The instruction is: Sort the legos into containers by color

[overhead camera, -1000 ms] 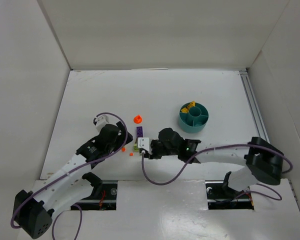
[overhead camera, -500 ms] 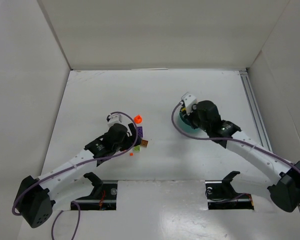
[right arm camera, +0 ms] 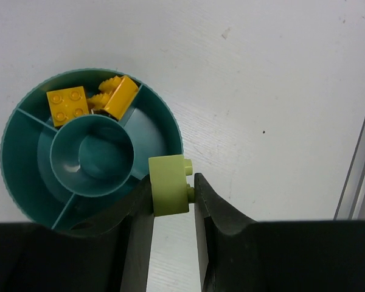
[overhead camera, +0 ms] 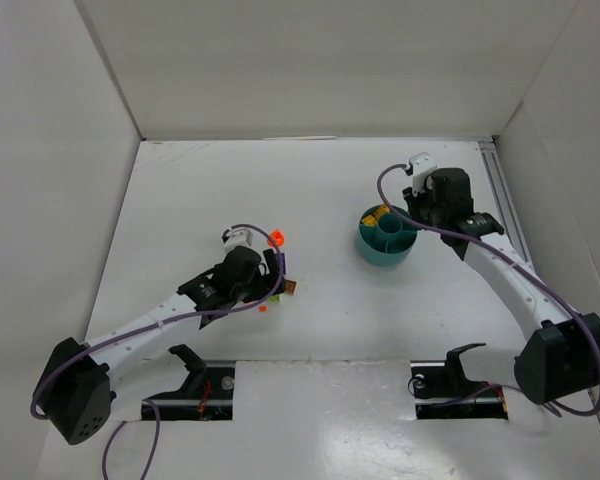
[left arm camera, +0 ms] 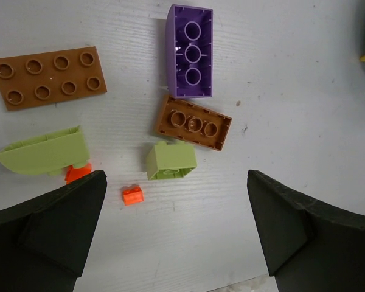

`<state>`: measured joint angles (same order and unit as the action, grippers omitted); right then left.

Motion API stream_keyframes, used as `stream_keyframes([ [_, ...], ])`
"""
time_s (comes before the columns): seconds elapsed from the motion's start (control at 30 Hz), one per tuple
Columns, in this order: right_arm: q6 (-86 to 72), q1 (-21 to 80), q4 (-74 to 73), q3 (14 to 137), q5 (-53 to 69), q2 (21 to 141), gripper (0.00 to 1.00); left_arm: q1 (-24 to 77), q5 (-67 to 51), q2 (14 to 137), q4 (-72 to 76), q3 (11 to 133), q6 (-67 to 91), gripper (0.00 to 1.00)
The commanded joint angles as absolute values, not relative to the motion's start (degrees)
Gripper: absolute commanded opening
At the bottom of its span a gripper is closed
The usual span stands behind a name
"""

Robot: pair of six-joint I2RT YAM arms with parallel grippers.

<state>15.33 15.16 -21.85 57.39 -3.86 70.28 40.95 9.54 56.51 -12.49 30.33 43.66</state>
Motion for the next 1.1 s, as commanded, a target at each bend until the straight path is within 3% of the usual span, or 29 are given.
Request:
stream_keyframes([
  [0.0, 16.08, 14.59, -20.48, 61.17, -1.32, 73.9, 0.16, 41.31, 9.76, 57.56, -11.16, 31.03, 42.54, 1.0],
  [0.57, 15.47, 12.39, -17.5, 63.54, -0.09, 83.23, 0.27, 44.56, 11.43, 62.39, -11.16, 33.22, 42.01, 1.0],
  [0.97, 15.47, 11.87, -17.49, 64.07, 1.58, 83.85, 0.57, 46.76, 12.48, 64.34, -11.16, 34.37, 43.07, 1.0],
  [1.07, 15.47, 11.87, -17.49, 64.07, 1.58, 82.62, 0.57, 46.76, 12.48, 63.81, -11.16, 34.37, 43.07, 1.0],
])
